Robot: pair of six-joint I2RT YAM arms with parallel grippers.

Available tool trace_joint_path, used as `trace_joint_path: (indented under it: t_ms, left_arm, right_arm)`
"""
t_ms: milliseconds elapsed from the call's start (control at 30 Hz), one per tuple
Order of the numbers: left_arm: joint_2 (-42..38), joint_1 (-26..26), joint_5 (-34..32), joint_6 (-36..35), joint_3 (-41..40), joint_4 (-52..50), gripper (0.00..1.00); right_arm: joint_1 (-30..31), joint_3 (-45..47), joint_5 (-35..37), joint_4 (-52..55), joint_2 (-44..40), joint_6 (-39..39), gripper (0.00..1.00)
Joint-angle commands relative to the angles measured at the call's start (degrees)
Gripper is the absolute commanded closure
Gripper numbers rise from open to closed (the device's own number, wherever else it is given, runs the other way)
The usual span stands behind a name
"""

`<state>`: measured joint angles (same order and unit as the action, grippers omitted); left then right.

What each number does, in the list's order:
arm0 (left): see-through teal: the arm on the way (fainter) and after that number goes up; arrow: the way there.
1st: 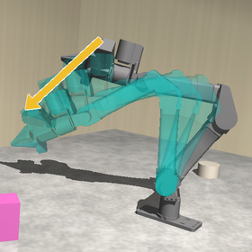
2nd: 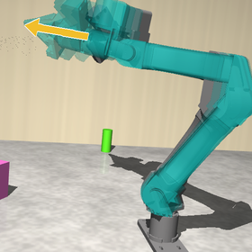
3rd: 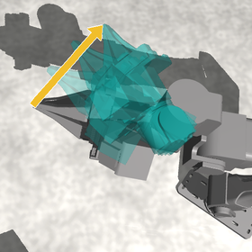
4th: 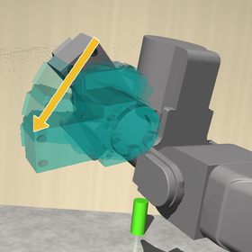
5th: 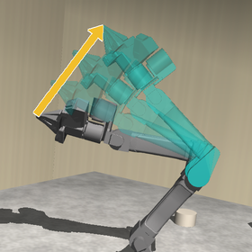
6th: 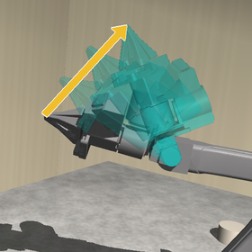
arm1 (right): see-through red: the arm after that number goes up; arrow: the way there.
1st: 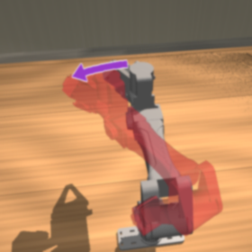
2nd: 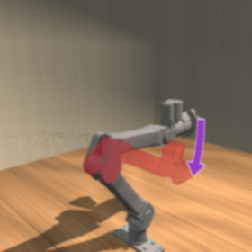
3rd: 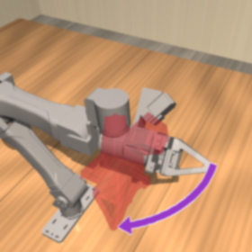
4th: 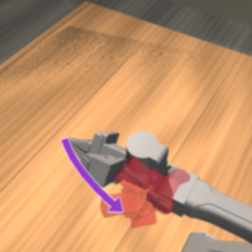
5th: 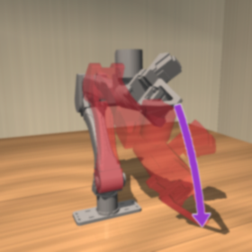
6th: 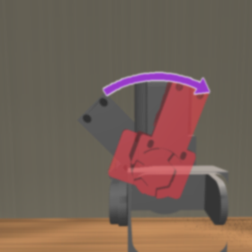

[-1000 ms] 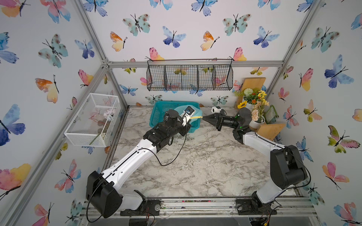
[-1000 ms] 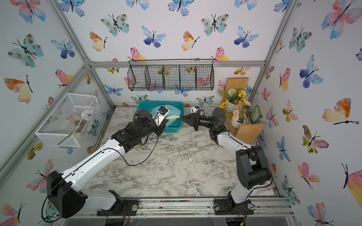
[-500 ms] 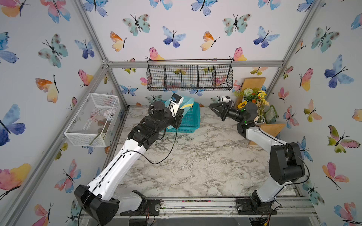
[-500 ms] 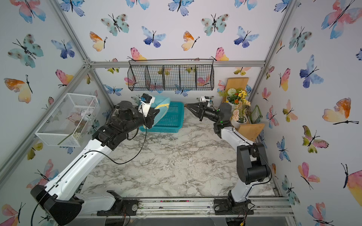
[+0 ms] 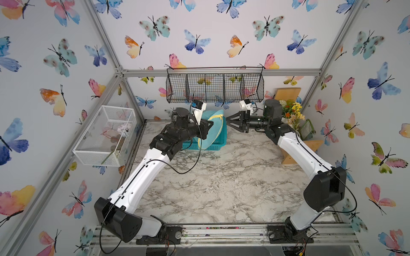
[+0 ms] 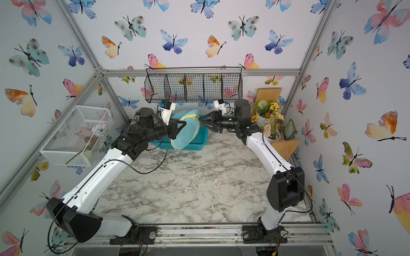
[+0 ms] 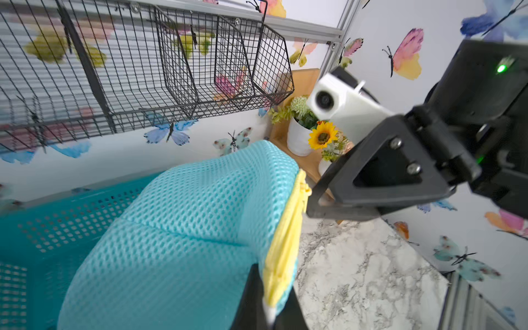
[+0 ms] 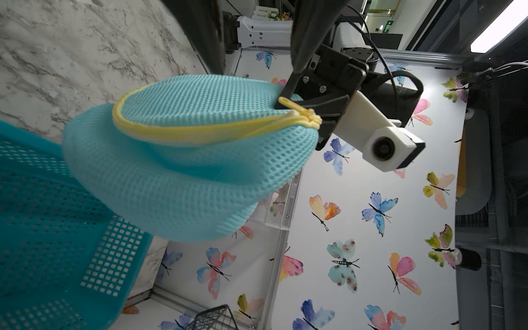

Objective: Turn the laundry bag inside out
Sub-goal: Zip the zipper on the laundry bag.

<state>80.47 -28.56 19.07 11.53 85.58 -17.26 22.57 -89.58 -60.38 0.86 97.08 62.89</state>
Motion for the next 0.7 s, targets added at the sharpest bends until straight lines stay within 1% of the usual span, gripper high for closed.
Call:
trace_joint_path:
  t_ms: [0, 133, 267, 433, 667]
  left_arm:
    - [0.4, 0.3, 5.7, 11.3, -0.2, 7.1, 1.00]
    - [0.2, 0.5, 5.7, 15.4, -2.5, 10.3, 1.00]
    - [0.3, 0.5, 7.0, 17.4, -3.9, 12.9, 1.00]
    - [0.2, 0.5, 7.7, 18.6, -5.1, 13.7, 1.00]
    - [-0.1, 0.4, 7.7, 19.2, -5.9, 14.1, 1.00]
  right_arm:
    - [0.4, 0.6, 2.3, -3.7, -1.1, -1.2, 0.59]
    - [0.5, 2.5, 2.9, -9.5, -2.4, 1.9, 0.58]
    - [0.5, 4.6, 4.1, -13.1, -3.3, 3.7, 0.57]
    - [0.5, 4.9, 4.9, -17.9, -2.6, 6.8, 0.55]
    - [0.5, 3.2, 5.1, -18.1, -0.8, 7.5, 0.55]
